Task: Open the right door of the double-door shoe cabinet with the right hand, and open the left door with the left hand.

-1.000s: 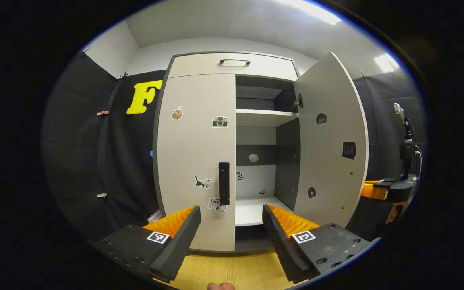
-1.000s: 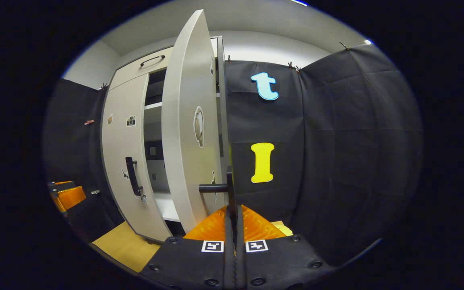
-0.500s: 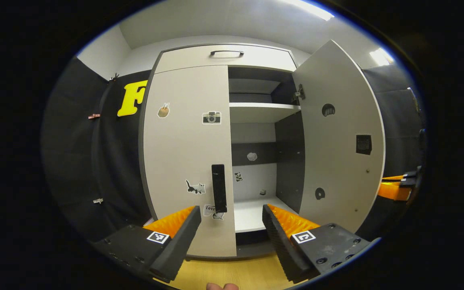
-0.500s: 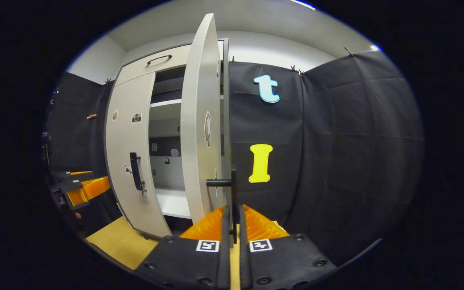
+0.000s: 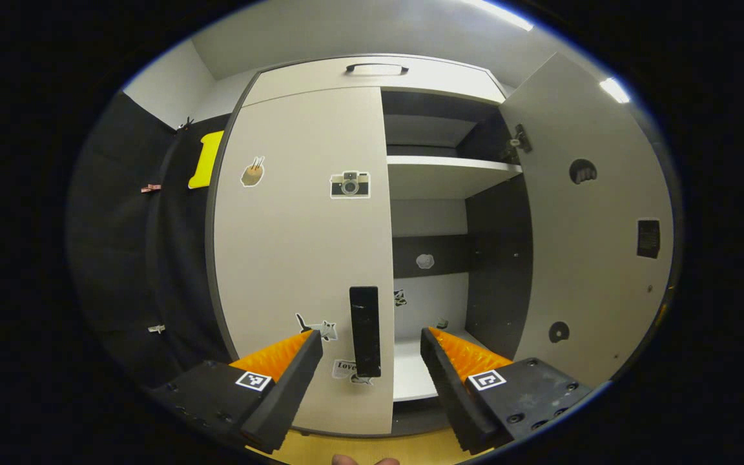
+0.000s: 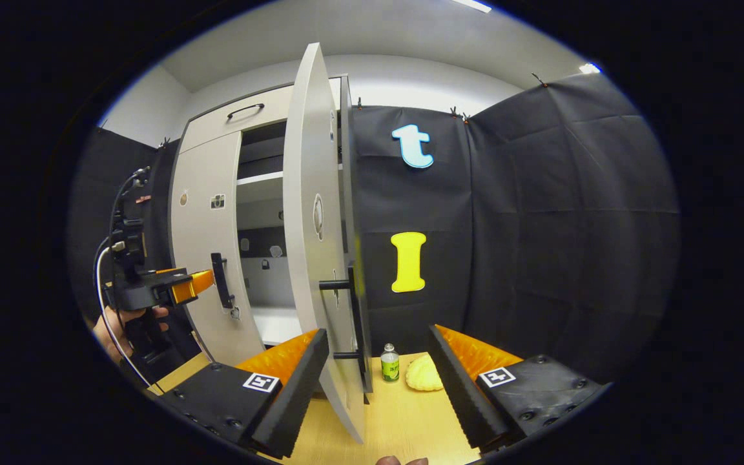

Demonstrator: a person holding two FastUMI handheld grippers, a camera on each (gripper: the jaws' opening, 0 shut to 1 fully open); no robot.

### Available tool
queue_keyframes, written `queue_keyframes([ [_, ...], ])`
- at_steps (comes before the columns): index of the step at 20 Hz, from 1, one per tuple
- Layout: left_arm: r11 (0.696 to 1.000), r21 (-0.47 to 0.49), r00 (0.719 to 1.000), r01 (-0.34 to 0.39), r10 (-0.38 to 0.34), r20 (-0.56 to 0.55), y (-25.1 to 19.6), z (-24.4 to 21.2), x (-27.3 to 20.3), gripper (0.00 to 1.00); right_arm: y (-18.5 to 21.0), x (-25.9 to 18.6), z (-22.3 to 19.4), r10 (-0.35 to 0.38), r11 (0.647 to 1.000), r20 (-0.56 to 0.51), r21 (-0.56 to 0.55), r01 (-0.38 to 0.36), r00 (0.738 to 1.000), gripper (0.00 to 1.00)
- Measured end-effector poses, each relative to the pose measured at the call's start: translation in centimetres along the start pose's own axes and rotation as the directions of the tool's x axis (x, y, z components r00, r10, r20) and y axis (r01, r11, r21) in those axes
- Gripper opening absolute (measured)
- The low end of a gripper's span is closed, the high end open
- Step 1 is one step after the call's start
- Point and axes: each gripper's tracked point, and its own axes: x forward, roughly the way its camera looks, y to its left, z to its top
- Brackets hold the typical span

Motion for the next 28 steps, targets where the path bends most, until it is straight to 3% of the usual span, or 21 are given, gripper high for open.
queue_keyframes([
  [3, 1.000, -0.006, 1.000, -0.004, 0.004, -0.020, 0.0, -1.0, 2.5, 0.94, -0.9, 0.0, 0.4, -0.022, 0.999, 0.025, -0.026, 0.023, 0.999, 0.98],
  [6, 1.000, -0.013, 0.999, -0.026, 0.026, -0.037, 0.2, -2.2, 4.6, 0.81, -1.2, 0.4, 0.8, -0.054, 0.999, 0.049, 0.010, 0.054, 0.997, 0.98],
  [9, 0.999, 0.004, 0.998, -0.051, 0.051, -0.023, 0.5, -2.3, 6.1, 0.71, -0.3, 0.2, 0.3, -0.020, 0.999, 0.030, 0.046, 0.018, 0.999, 0.98],
  [11, 0.998, 0.017, 0.998, -0.063, 0.063, -0.015, 0.7, -2.3, 6.8, 0.64, -1.1, 0.7, 0.8, -0.040, 0.999, 0.071, 0.012, 0.039, 0.997, 0.98],
  [13, 0.997, 0.023, 0.997, -0.078, 0.078, -0.015, 0.9, -2.3, 7.5, 0.55, -1.8, 0.9, 0.4, -0.042, 0.999, 0.062, -0.023, 0.043, 0.997, 0.98],
  [16, 0.996, 0.021, 0.996, -0.086, 0.087, -0.024, 0.8, -2.5, 8.2, 0.38, -1.4, 0.5, 0.1, -0.034, 0.999, 0.039, 0.022, 0.033, 0.999, 0.98],
  [20, 0.994, 0.012, 0.994, -0.111, 0.111, -0.014, 0.9, -2.7, 8.4, 0.36, -3.2, 0.6, 0.4, -0.125, 0.992, 0.057, 0.004, 0.125, 0.991, 0.98],
  [25, 0.999, -0.010, 0.998, -0.042, 0.041, -0.042, 0.6, -3.4, 8.1, 0.34, -2.1, 1.3, 1.2, -0.086, 0.996, 0.093, 0.025, 0.084, 0.992, 0.98],
  [28, 0.999, -0.009, 0.999, -0.031, 0.031, -0.029, 0.8, -3.2, 7.5, 0.22, -1.8, 1.1, 1.3, -0.068, 0.998, 0.098, 0.017, 0.066, 0.993, 0.98],
])
